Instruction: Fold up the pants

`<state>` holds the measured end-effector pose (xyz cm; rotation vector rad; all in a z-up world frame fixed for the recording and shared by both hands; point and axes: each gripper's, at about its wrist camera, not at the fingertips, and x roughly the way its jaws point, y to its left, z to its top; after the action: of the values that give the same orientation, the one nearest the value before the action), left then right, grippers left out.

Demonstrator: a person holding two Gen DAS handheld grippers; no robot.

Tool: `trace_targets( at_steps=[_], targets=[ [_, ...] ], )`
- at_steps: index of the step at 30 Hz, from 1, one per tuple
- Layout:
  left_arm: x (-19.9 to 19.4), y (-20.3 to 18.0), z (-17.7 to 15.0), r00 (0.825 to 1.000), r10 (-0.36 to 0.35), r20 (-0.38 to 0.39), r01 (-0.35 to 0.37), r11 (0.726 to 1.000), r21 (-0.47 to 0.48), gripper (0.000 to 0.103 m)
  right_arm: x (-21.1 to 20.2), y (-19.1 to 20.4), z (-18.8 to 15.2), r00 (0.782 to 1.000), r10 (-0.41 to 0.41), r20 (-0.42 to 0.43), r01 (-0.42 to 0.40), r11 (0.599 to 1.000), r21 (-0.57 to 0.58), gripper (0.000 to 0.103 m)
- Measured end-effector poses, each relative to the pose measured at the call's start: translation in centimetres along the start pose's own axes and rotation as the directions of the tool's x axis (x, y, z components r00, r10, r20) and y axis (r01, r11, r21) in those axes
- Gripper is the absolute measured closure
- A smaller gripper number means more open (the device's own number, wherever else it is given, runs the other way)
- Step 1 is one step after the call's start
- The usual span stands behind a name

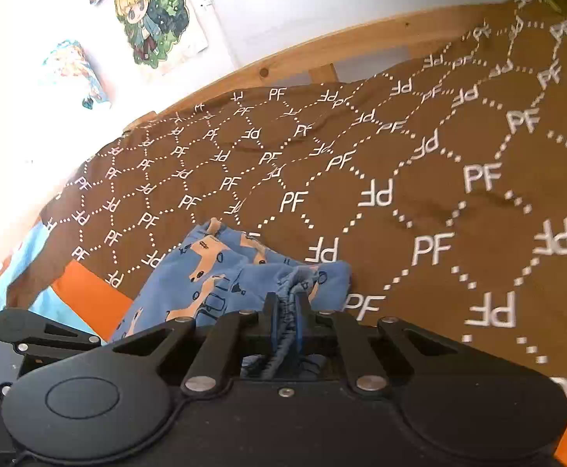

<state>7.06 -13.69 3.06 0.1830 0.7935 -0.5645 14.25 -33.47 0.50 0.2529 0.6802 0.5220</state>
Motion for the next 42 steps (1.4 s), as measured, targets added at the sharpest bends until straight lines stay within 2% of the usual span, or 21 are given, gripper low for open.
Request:
trace_targets(
  at_steps=[4,6,8,10,12,16,17,19,21,23,24,27,29,32,34,37,38,40,42],
  targets=[
    [1.6,-0.1,-0.9,0.998,-0.021,-0.053,0.022,1.0,0.014,0.095,0.6,-0.1,-0.8,0.997,-0.054,-0.064,0.051,0.998,-0.039,0.092],
    [2.1,0.4,-1.4,0.997,-0.042,-0.071,0.04,0.999,-0.03,0.09,1.4,-0.4,-1.6,0.991,-0.084,-0.107,0.081,0.996,-0.029,0.083],
    [1.8,1.0,-1.5,0.996,-0.063,-0.058,0.058,0.995,-0.077,0.086,1.2,-0.6,-2.0,0.991,-0.092,-0.101,0.09,0.996,-0.023,0.078],
    [1.2,1.2,-1.6,0.996,-0.071,-0.045,0.067,0.994,-0.085,0.076,0.5,-0.1,-1.8,0.99,-0.121,-0.074,0.115,0.991,-0.073,0.065],
    [0.8,1.1,-1.8,0.997,-0.072,-0.04,0.068,0.995,-0.077,0.059,0.3,0.5,-1.9,0.987,-0.153,-0.05,0.146,0.982,-0.124,0.054],
    [0.0,1.2,-2.0,0.997,-0.079,-0.023,0.076,0.991,-0.107,0.049,0.2,0.4,-2.4,0.985,-0.162,-0.057,0.157,0.983,-0.092,0.041],
    [-0.2,1.3,-2.0,0.997,-0.081,-0.018,0.078,0.99,-0.118,0.045,0.1,0.3,-2.5,0.984,-0.167,-0.056,0.162,0.983,-0.086,0.038],
    [-0.8,1.4,-1.9,0.997,-0.075,-0.003,0.074,0.989,-0.131,0.034,-0.2,0.3,-2.7,0.982,-0.185,-0.05,0.181,0.98,-0.081,0.026],
    [-1.5,1.5,-1.9,0.998,-0.057,0.019,0.059,0.989,-0.139,0.01,-0.6,0.2,-2.7,0.98,-0.197,-0.039,0.194,0.979,-0.066,0.018],
    [-2.3,1.7,-1.9,0.999,-0.014,0.049,0.021,0.988,-0.155,0.0,-1.0,0.3,-2.7,0.977,-0.214,-0.02,0.213,0.976,-0.051,0.008],
    [-2.8,1.8,-1.9,0.998,0.006,0.067,0.005,0.986,-0.164,0.0,-1.3,0.4,-2.6,0.975,-0.222,-0.007,0.222,0.974,-0.048,0.002],
    [-4.4,2.5,-2.1,0.992,0.066,0.106,-0.043,0.977,-0.207,0.0,-1.8,1.1,-2.5,0.968,-0.25,0.023,0.251,0.965,-0.07,0.001],
    [-5.5,3.3,-2.5,0.979,0.158,0.129,-0.119,0.957,-0.265,0.0,-1.9,1.9,-2.5,0.964,-0.263,0.039,0.266,0.959,-0.098,0.001],
    [-6.5,5.4,-3.2,0.942,0.323,0.095,-0.263,0.882,-0.391,0.0,-2.2,3.1,-2.4,0.962,-0.262,0.07,0.269,0.957,-0.111,0.001],
    [-6.5,7.3,-4.0,0.935,0.353,0.046,-0.293,0.836,-0.465,0.0,-1.7,3.8,-2.4,0.965,-0.258,0.047,0.262,0.959,-0.106,0.001],
    [-4.9,10.1,-5.3,0.942,0.326,-0.079,-0.312,0.764,-0.565,0.0,-0.1,4.5,-3.0,0.953,-0.3,-0.033,0.293,0.946,-0.14,0.001],
    [-4.1,10.7,-5.7,0.94,0.315,-0.127,-0.329,0.75,-0.574,0.0,0.4,4.6,-3.3,0.943,-0.325,-0.069,0.31,0.936,-0.168,0.001],
    [-2.9,11.3,-6.8,0.919,0.333,-0.213,-0.394,0.732,-0.556,0.0,0.8,4.5,-4.0,0.93,-0.353,-0.098,0.329,0.923,-0.201,0.001],
    [-2.7,11.0,-7.5,0.917,0.348,-0.193,-0.397,0.76,-0.514,0.0,0.4,4.0,-4.4,0.931,-0.346,-0.111,0.32,0.926,-0.202,0.001]
  ],
)
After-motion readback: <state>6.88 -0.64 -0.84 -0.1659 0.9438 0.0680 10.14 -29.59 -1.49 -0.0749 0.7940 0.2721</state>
